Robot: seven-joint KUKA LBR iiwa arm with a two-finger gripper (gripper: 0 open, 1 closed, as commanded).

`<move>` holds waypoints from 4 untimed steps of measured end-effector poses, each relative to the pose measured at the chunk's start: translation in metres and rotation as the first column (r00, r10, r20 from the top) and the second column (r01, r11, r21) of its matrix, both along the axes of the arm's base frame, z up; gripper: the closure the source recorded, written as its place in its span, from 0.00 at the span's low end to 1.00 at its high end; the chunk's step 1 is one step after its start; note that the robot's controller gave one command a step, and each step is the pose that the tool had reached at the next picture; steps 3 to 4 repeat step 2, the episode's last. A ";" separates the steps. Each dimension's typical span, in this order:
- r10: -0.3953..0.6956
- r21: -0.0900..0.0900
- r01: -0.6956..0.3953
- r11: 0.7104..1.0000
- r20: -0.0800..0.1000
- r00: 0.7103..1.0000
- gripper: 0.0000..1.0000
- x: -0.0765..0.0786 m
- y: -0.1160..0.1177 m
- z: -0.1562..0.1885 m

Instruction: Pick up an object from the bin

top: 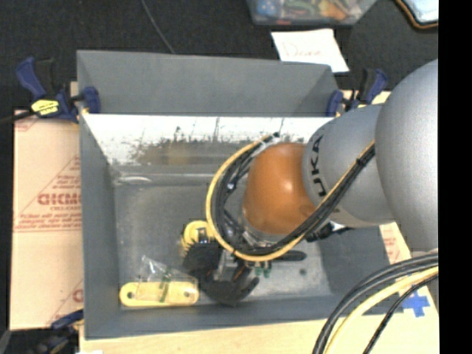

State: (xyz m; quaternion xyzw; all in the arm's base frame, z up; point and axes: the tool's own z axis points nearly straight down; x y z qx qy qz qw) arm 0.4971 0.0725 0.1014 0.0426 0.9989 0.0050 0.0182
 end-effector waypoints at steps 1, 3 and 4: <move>-0.001 0.001 0.001 1.000 0.005 1.000 1.00 0.001 0.000 0.018; -0.002 0.001 0.002 1.000 0.003 1.000 1.00 0.001 0.000 0.028; -0.002 0.001 0.002 1.000 0.003 1.000 1.00 0.001 0.000 0.028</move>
Offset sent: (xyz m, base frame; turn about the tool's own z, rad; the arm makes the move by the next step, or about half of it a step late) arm 0.0008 0.0001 0.0448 0.0005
